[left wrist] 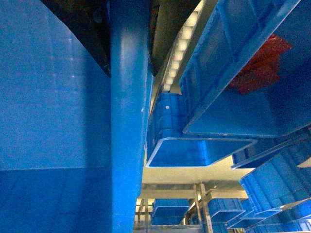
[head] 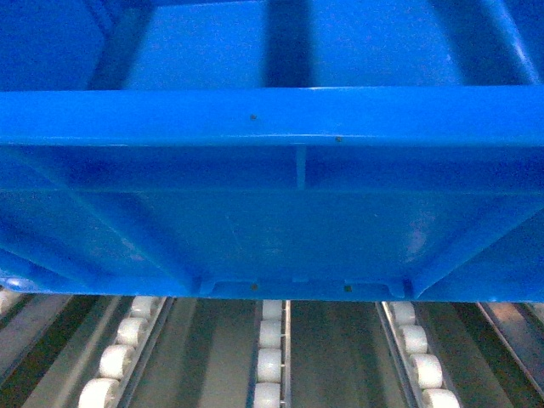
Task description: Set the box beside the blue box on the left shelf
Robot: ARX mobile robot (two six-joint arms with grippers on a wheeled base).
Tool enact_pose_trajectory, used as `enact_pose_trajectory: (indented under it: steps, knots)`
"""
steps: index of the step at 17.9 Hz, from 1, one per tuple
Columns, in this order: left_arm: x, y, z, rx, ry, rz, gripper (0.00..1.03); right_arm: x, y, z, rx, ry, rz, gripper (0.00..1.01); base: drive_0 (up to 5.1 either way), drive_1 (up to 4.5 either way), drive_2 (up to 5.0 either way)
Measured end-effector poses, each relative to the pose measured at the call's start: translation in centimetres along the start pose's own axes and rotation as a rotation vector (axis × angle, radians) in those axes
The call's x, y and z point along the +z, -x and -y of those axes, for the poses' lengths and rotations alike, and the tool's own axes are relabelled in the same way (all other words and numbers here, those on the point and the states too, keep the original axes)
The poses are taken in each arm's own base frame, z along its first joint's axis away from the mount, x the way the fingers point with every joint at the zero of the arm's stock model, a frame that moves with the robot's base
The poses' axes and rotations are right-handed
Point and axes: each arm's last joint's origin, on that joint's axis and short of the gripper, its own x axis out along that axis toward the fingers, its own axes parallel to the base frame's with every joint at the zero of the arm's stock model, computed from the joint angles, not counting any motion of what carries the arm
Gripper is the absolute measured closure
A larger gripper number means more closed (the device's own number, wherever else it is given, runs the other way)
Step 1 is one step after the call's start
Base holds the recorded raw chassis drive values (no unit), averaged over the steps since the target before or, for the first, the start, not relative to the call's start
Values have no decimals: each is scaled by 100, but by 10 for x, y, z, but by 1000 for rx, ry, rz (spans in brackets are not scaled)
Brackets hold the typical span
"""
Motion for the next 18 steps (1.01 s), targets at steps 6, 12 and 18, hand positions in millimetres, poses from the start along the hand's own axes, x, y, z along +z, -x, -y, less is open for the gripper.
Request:
enact_pose_trajectory:
  steps: [6,12,18]
  knots:
    - [-4,1,4,55,-68,-33,90,-2,2,-3,-81,29,-98,92,0,0,0]
    - [-27,-73,7,41,-112,-191,90,-20,-76,-2,-5,-54,-362,93,0,0,0]
    - [-58,-103,6,57,-160,-347,90,-55,-117,-17,32,-45,-542,93,0,0,0]
